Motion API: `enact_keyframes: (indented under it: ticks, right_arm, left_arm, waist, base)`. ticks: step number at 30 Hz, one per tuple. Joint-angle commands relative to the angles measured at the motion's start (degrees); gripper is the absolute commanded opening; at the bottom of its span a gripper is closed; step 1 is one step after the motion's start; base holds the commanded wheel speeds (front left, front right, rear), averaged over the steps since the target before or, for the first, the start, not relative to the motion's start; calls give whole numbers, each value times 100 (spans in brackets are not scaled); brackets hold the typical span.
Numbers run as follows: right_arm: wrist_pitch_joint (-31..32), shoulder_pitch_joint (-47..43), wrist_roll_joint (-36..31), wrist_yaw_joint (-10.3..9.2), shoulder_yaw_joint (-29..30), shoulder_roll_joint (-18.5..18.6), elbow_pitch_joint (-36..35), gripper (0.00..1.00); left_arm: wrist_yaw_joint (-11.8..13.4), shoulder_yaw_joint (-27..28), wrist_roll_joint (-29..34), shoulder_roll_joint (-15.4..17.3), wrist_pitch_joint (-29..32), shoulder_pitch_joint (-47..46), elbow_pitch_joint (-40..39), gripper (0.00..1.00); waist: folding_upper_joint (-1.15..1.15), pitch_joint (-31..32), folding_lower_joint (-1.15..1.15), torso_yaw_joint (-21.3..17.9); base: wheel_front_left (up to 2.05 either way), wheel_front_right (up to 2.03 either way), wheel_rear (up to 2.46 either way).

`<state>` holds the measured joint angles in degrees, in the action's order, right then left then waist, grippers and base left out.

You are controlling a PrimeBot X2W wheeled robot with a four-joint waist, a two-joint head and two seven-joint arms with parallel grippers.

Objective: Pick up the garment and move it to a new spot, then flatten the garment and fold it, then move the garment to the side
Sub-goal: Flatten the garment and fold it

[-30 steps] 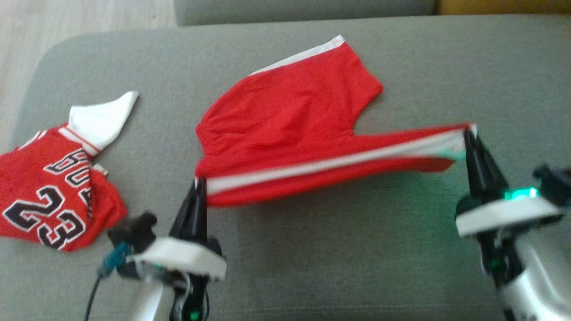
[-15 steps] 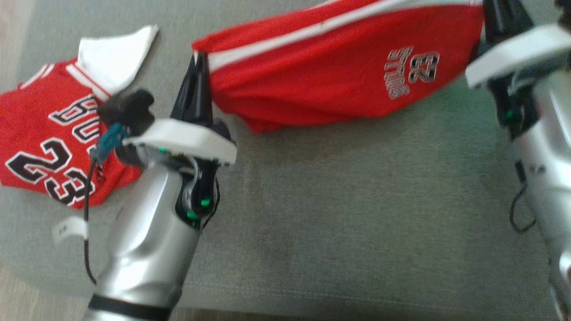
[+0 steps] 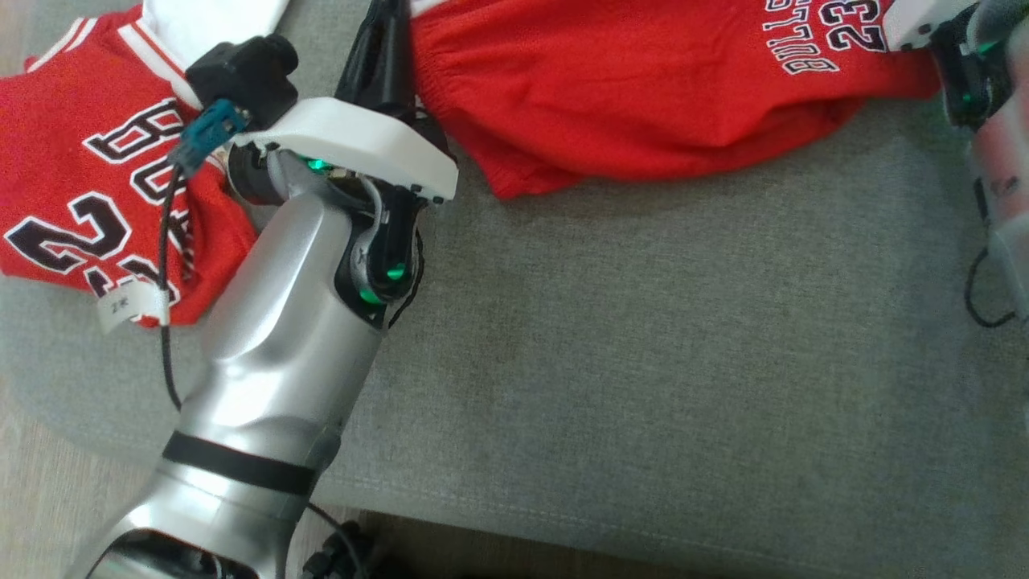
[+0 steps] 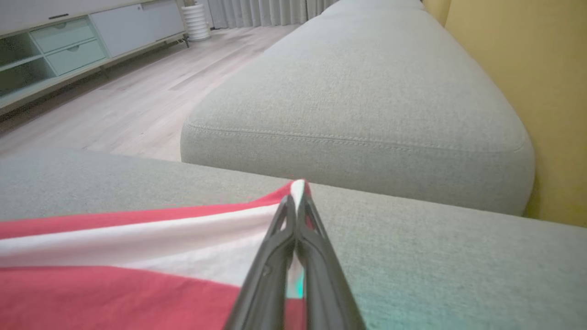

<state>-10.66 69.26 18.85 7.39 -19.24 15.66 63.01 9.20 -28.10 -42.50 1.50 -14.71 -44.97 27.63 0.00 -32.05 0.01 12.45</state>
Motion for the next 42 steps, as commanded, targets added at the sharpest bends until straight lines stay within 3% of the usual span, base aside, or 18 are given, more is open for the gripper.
enact_keyframes:
  ticks: [1, 10, 17, 18, 19, 23, 35, 42]
  right_arm:
    - [-95, 107, -41, 10, 19, -114, -38, 100]
    - [-258, -225, 33, 10, -152, -115, 428, 100]
    - [789, -774, 420, 10, -886, 9, 520, 100]
    - [1002, -845, 524, 10, -997, -12, 480, 56]
    - [1183, -912, 642, 10, -1097, -22, 416, 0]
    - [1391, -1161, 1250, 10, -1287, 28, -28, 0]
    - [661, -2110, 2425, 10, -1293, 526, -782, 0]
    - [629, -2286, 2708, 10, -1414, 896, -1154, 0]
  left_arm:
    - [58, 106, 14, 138, -29, -66, -131, 100]
    - [268, 184, 242, 138, -29, 556, -325, 100]
    - [305, 283, 558, 138, -29, 1031, -474, 100]
    - [301, 276, 637, 138, -29, 1080, -478, 100]
    - [302, 285, 670, 138, -29, 1135, -490, 100]
    - [287, 385, 784, 138, -29, 1335, -459, 100]
    - [240, 731, 1044, 138, -29, 2080, -253, 100]
    - [138, 896, 1208, 138, -29, 2377, -91, 100]
  waist:
    - [0, -14, -1, 9]
    - [0, 210, -1, -48]
    - [0, 426, -1, -79]
    - [0, 450, -1, -91]
    - [0, 482, -1, -105]
    - [0, 669, -1, -205]
    - [0, 1411, -1, -722]
    - [0, 1550, -1, -874]
  base:
    - [0, 0, 0]
    - [0, 0, 0]
    - [0, 0, 0]
    - [0, 0, 0]
    - [0, 0, 0]
    - [0, 0, 0]
    - [0, 0, 0]
    - [0, 0, 0]
